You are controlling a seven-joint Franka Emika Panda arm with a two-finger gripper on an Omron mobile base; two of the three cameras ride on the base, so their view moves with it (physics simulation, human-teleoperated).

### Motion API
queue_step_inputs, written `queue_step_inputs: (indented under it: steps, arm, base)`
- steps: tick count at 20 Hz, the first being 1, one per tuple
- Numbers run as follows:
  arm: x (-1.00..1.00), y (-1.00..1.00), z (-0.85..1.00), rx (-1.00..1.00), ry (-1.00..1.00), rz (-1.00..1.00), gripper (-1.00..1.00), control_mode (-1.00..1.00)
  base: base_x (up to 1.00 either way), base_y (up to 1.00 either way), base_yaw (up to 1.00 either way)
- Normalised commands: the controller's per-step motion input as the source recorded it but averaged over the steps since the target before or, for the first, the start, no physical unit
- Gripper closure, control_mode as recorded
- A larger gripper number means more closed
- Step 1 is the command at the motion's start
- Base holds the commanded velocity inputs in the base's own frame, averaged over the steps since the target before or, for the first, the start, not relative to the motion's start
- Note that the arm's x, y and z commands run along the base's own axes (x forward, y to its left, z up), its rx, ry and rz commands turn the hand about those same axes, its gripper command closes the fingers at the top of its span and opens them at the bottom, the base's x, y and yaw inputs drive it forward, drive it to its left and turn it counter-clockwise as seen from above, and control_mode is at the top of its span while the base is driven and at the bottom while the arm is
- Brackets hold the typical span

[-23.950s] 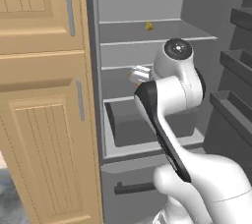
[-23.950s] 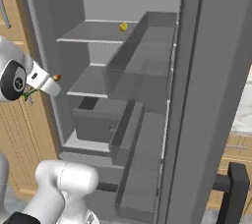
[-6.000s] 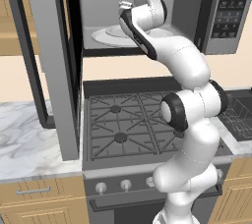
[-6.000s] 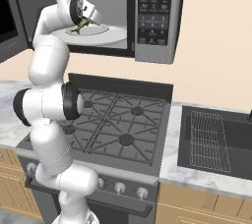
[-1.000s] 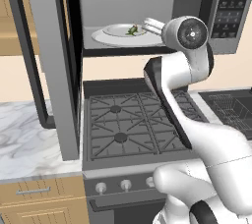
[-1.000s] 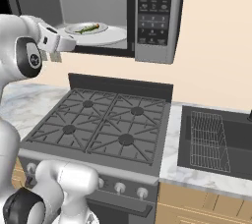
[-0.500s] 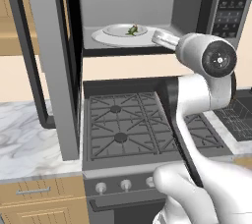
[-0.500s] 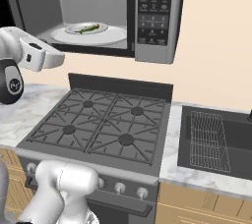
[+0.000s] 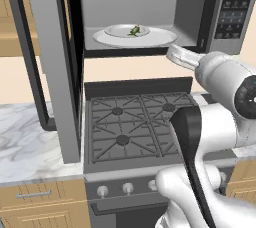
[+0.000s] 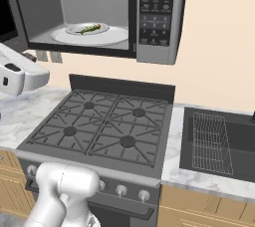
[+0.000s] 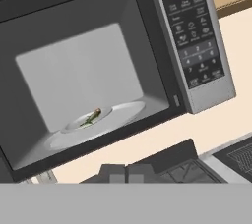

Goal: Transport the fish from the fridge to the microwave and turn on the microwave.

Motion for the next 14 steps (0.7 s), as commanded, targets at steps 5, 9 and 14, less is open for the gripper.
queue_step_inputs:
  steps: [5,9,14]
  arm:
    - [-0.66,0.02,0.00,0.00,-0.07,0.00,1.00,-1.00]
    - [-0.53,0.12,0.00,-0.02,-0.05,0.00,1.00,-1.00]
    - [-0.37,0.19,0.00,-0.03,-0.08,0.00,1.00,-1.00]
  base:
    - [0.00,0.00,0.00]
    - [0.00,0.00,0.00]
    - [0.00,0.00,0.00]
